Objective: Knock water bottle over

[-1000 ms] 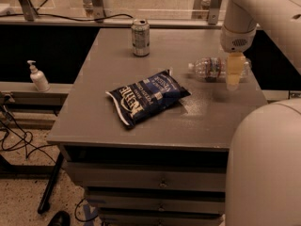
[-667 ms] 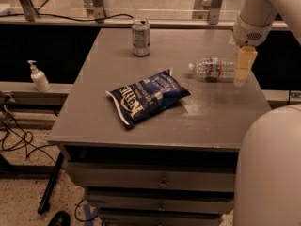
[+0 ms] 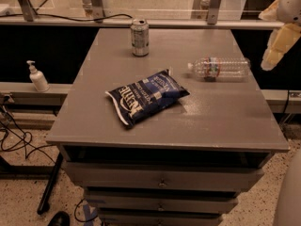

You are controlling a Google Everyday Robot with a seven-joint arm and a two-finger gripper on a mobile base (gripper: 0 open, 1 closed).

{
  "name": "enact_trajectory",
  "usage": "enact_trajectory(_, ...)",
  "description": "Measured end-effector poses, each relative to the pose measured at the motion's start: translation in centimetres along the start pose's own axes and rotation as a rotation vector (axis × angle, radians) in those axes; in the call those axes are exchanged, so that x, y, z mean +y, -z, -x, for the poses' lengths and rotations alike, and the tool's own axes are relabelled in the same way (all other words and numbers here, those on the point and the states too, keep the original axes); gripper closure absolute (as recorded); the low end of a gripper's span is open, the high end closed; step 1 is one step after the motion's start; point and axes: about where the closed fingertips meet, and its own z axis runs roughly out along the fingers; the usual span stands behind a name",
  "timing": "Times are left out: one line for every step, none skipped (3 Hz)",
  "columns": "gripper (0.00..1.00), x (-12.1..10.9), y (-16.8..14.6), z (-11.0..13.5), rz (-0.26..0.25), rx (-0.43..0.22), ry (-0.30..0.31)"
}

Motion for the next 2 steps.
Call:
enact_trajectory(0.00,2.00,4.72,-1.95,-0.031,-0.085,-0.076)
enact_trajectory(0.00,1.73,4.77,-2.28,-0.047,-0.101,-0.088)
